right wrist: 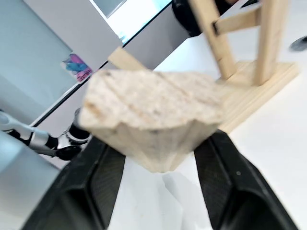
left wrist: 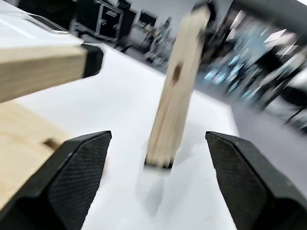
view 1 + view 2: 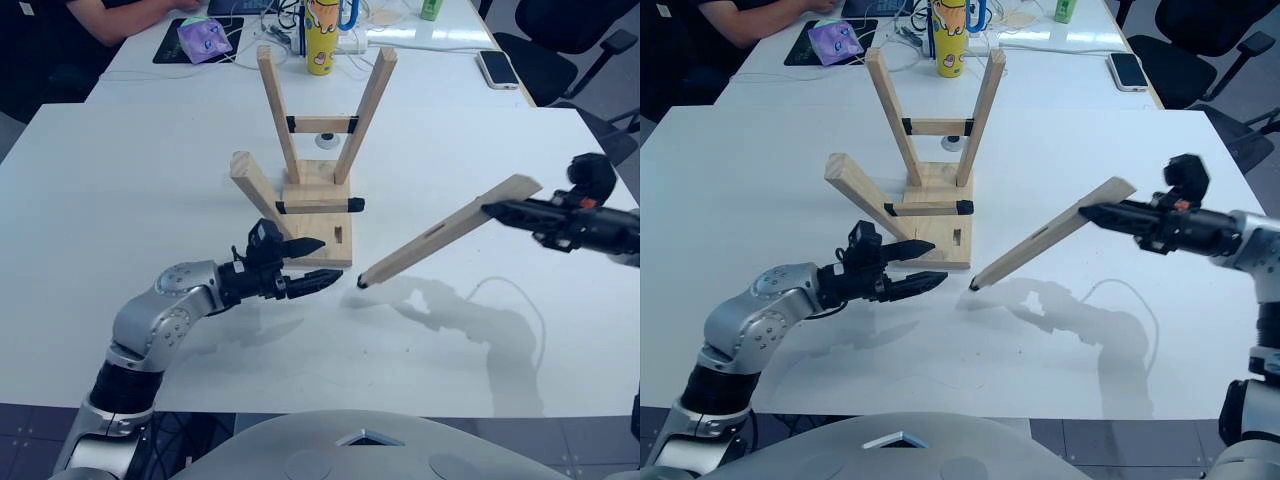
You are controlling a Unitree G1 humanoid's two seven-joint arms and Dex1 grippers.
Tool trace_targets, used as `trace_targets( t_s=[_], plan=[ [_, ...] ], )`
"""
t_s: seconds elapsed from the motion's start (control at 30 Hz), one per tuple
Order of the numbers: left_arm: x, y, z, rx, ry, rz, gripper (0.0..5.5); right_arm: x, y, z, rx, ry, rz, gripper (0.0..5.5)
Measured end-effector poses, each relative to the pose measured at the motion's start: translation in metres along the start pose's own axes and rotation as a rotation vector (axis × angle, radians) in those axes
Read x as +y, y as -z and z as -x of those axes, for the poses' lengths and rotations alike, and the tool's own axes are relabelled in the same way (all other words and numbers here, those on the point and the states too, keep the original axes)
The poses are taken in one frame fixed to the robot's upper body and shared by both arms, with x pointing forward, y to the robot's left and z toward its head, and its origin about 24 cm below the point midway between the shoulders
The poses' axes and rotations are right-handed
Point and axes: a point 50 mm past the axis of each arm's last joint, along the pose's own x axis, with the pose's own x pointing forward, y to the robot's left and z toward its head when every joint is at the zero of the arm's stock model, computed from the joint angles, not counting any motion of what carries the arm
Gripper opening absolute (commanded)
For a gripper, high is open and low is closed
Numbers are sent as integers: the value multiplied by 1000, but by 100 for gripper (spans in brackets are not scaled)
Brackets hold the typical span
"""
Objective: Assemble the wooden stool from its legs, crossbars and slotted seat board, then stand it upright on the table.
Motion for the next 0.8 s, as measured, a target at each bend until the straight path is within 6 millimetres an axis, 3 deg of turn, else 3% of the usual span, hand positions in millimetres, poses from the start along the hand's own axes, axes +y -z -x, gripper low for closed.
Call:
trace_targets(
  t_s=[0.2,0.33,0.57,0.8],
  plan=[
    [8,36,-29,240,-138,-449,363,-9,-27,7,-7,7,72,208],
    [19,46,-41,317,-185,-609,363,-10,-36,6,9,-9,104,208],
    [30,45,-50,335,-227,-615,363,-12,-42,-2,-5,-35,130,208],
    [30,44,-41,391,-162,-607,363,-11,-45,-37,16,-59,299,208]
  ],
)
